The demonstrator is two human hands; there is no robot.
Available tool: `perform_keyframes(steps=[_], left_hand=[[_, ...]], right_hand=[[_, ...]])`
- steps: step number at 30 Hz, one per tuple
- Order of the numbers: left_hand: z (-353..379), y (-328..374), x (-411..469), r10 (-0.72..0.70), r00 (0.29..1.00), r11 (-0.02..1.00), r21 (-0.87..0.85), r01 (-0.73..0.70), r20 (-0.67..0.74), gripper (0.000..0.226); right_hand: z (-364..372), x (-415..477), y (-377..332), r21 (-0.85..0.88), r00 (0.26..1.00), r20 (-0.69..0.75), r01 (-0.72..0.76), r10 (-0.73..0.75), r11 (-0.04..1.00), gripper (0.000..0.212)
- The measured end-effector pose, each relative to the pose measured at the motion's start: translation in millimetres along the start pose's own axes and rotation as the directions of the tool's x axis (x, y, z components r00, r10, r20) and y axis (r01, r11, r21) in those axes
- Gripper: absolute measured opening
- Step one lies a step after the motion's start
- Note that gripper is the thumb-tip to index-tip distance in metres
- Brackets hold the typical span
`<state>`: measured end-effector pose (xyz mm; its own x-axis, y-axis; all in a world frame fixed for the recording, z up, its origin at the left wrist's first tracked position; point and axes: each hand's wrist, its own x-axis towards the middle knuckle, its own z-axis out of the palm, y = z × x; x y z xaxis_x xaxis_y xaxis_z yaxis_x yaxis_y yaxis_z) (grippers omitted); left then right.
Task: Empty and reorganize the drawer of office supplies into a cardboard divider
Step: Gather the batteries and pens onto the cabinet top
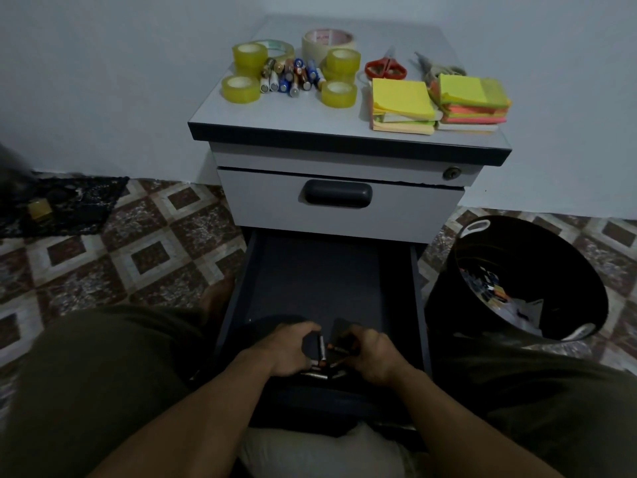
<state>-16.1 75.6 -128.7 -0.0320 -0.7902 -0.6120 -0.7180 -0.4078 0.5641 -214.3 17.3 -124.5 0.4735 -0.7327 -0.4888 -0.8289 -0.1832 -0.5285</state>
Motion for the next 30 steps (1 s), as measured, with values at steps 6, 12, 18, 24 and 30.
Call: perform_keyframes(steps=[6, 12, 18, 24, 30], left_hand=[[-2.6, -0.9, 1.0, 0.0, 1.0, 0.999, 0.042, 0.0, -0.005, 0.095], [-9.6, 1.1, 2.9, -0.064, 0.995, 0.992, -0.111, 0.056, -0.071, 0.065], [-9.8, 5.7, 1.5, -0.098, 0.994, 0.982, -0.167, 0.088, -0.056, 0.05], [-9.7, 9.4, -2.2, -0.111, 0.993, 0.984, -0.146, 0.103, -0.045, 0.042], [-10.7, 8.0, -5.4, -0.096, 0.995, 0.989, -0.112, 0.092, -0.031, 0.046]], right_hand=[[-16.5, 3.1, -0.9, -0.003, 0.999, -0.01, -0.052, 0.052, 0.999, 0.037], [-50.4, 7.3, -14.0, -0.08, 0.965, 0.053, -0.252, 0.257, 0.964, 0.031], [-32.2, -1.6, -13.3, 0.082, 0.889, 0.251, -0.415, 0.384, 0.906, 0.023], [-32.1, 1.0, -4.4, 0.462, 0.917, 0.102, -0.388, 0.387, 0.798, 0.021], [-25.3, 1.2, -0.9, 0.185, 0.914, 0.071, -0.405, 0.399, 0.895, 0.034]])
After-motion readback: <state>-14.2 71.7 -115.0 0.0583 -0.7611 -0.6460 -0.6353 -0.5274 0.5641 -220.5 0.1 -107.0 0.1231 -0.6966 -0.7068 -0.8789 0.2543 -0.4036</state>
